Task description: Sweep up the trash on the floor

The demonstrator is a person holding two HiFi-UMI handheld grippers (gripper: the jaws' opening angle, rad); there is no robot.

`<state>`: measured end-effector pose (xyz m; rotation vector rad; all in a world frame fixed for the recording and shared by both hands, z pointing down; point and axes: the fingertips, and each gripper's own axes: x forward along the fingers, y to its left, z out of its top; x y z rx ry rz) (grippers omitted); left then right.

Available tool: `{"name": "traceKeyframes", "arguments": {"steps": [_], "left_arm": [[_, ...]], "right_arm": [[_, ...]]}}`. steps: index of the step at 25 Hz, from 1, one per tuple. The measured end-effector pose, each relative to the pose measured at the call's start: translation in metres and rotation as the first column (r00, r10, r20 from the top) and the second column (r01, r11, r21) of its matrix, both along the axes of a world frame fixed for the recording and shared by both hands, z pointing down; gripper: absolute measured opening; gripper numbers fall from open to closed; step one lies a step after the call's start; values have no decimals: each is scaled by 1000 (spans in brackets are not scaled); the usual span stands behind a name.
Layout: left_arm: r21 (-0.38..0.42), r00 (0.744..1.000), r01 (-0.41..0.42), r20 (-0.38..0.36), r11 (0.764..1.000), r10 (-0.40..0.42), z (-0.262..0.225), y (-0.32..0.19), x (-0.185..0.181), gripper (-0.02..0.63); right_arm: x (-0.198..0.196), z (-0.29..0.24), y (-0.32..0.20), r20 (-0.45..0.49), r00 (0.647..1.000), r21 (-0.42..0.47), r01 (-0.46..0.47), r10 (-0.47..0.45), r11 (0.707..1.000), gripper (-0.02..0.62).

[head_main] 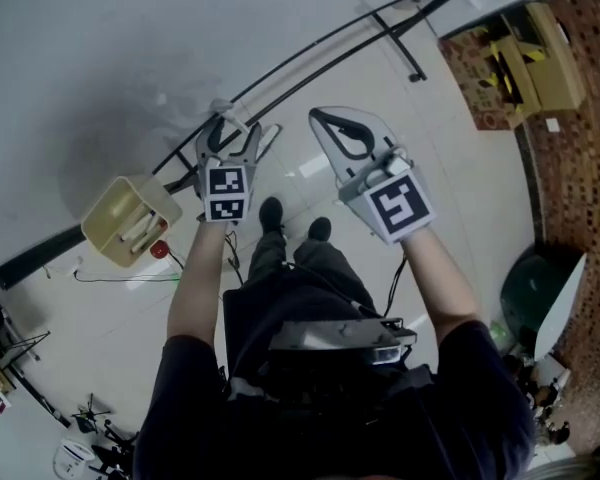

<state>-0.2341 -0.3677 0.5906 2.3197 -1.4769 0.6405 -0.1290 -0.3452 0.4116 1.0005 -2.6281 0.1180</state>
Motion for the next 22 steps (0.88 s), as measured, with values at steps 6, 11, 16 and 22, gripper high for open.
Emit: {"name": "traceKeyframes", "arguments": {"steps": [6,11,16,22], "left_arm": [[10,999,-16,-50,1000,17,16,-12,-3,262],[19,996,-57,-72,998,58,14,-19,1,123],[-3,985,-151,-81,988,151,11,-12,19,85],[-32,969,-241,-68,970,239,9,9,44,86]], "right_arm": [[5,16,7,-27,1000,-30,-16,15,999,17],[13,19,12,-27,999,-58,-45,43,997,17],[31,15,20,-22,995,-61,-101,100,993,17],[67,2,38,-27,984,-49,-175,174,983,17]]}}
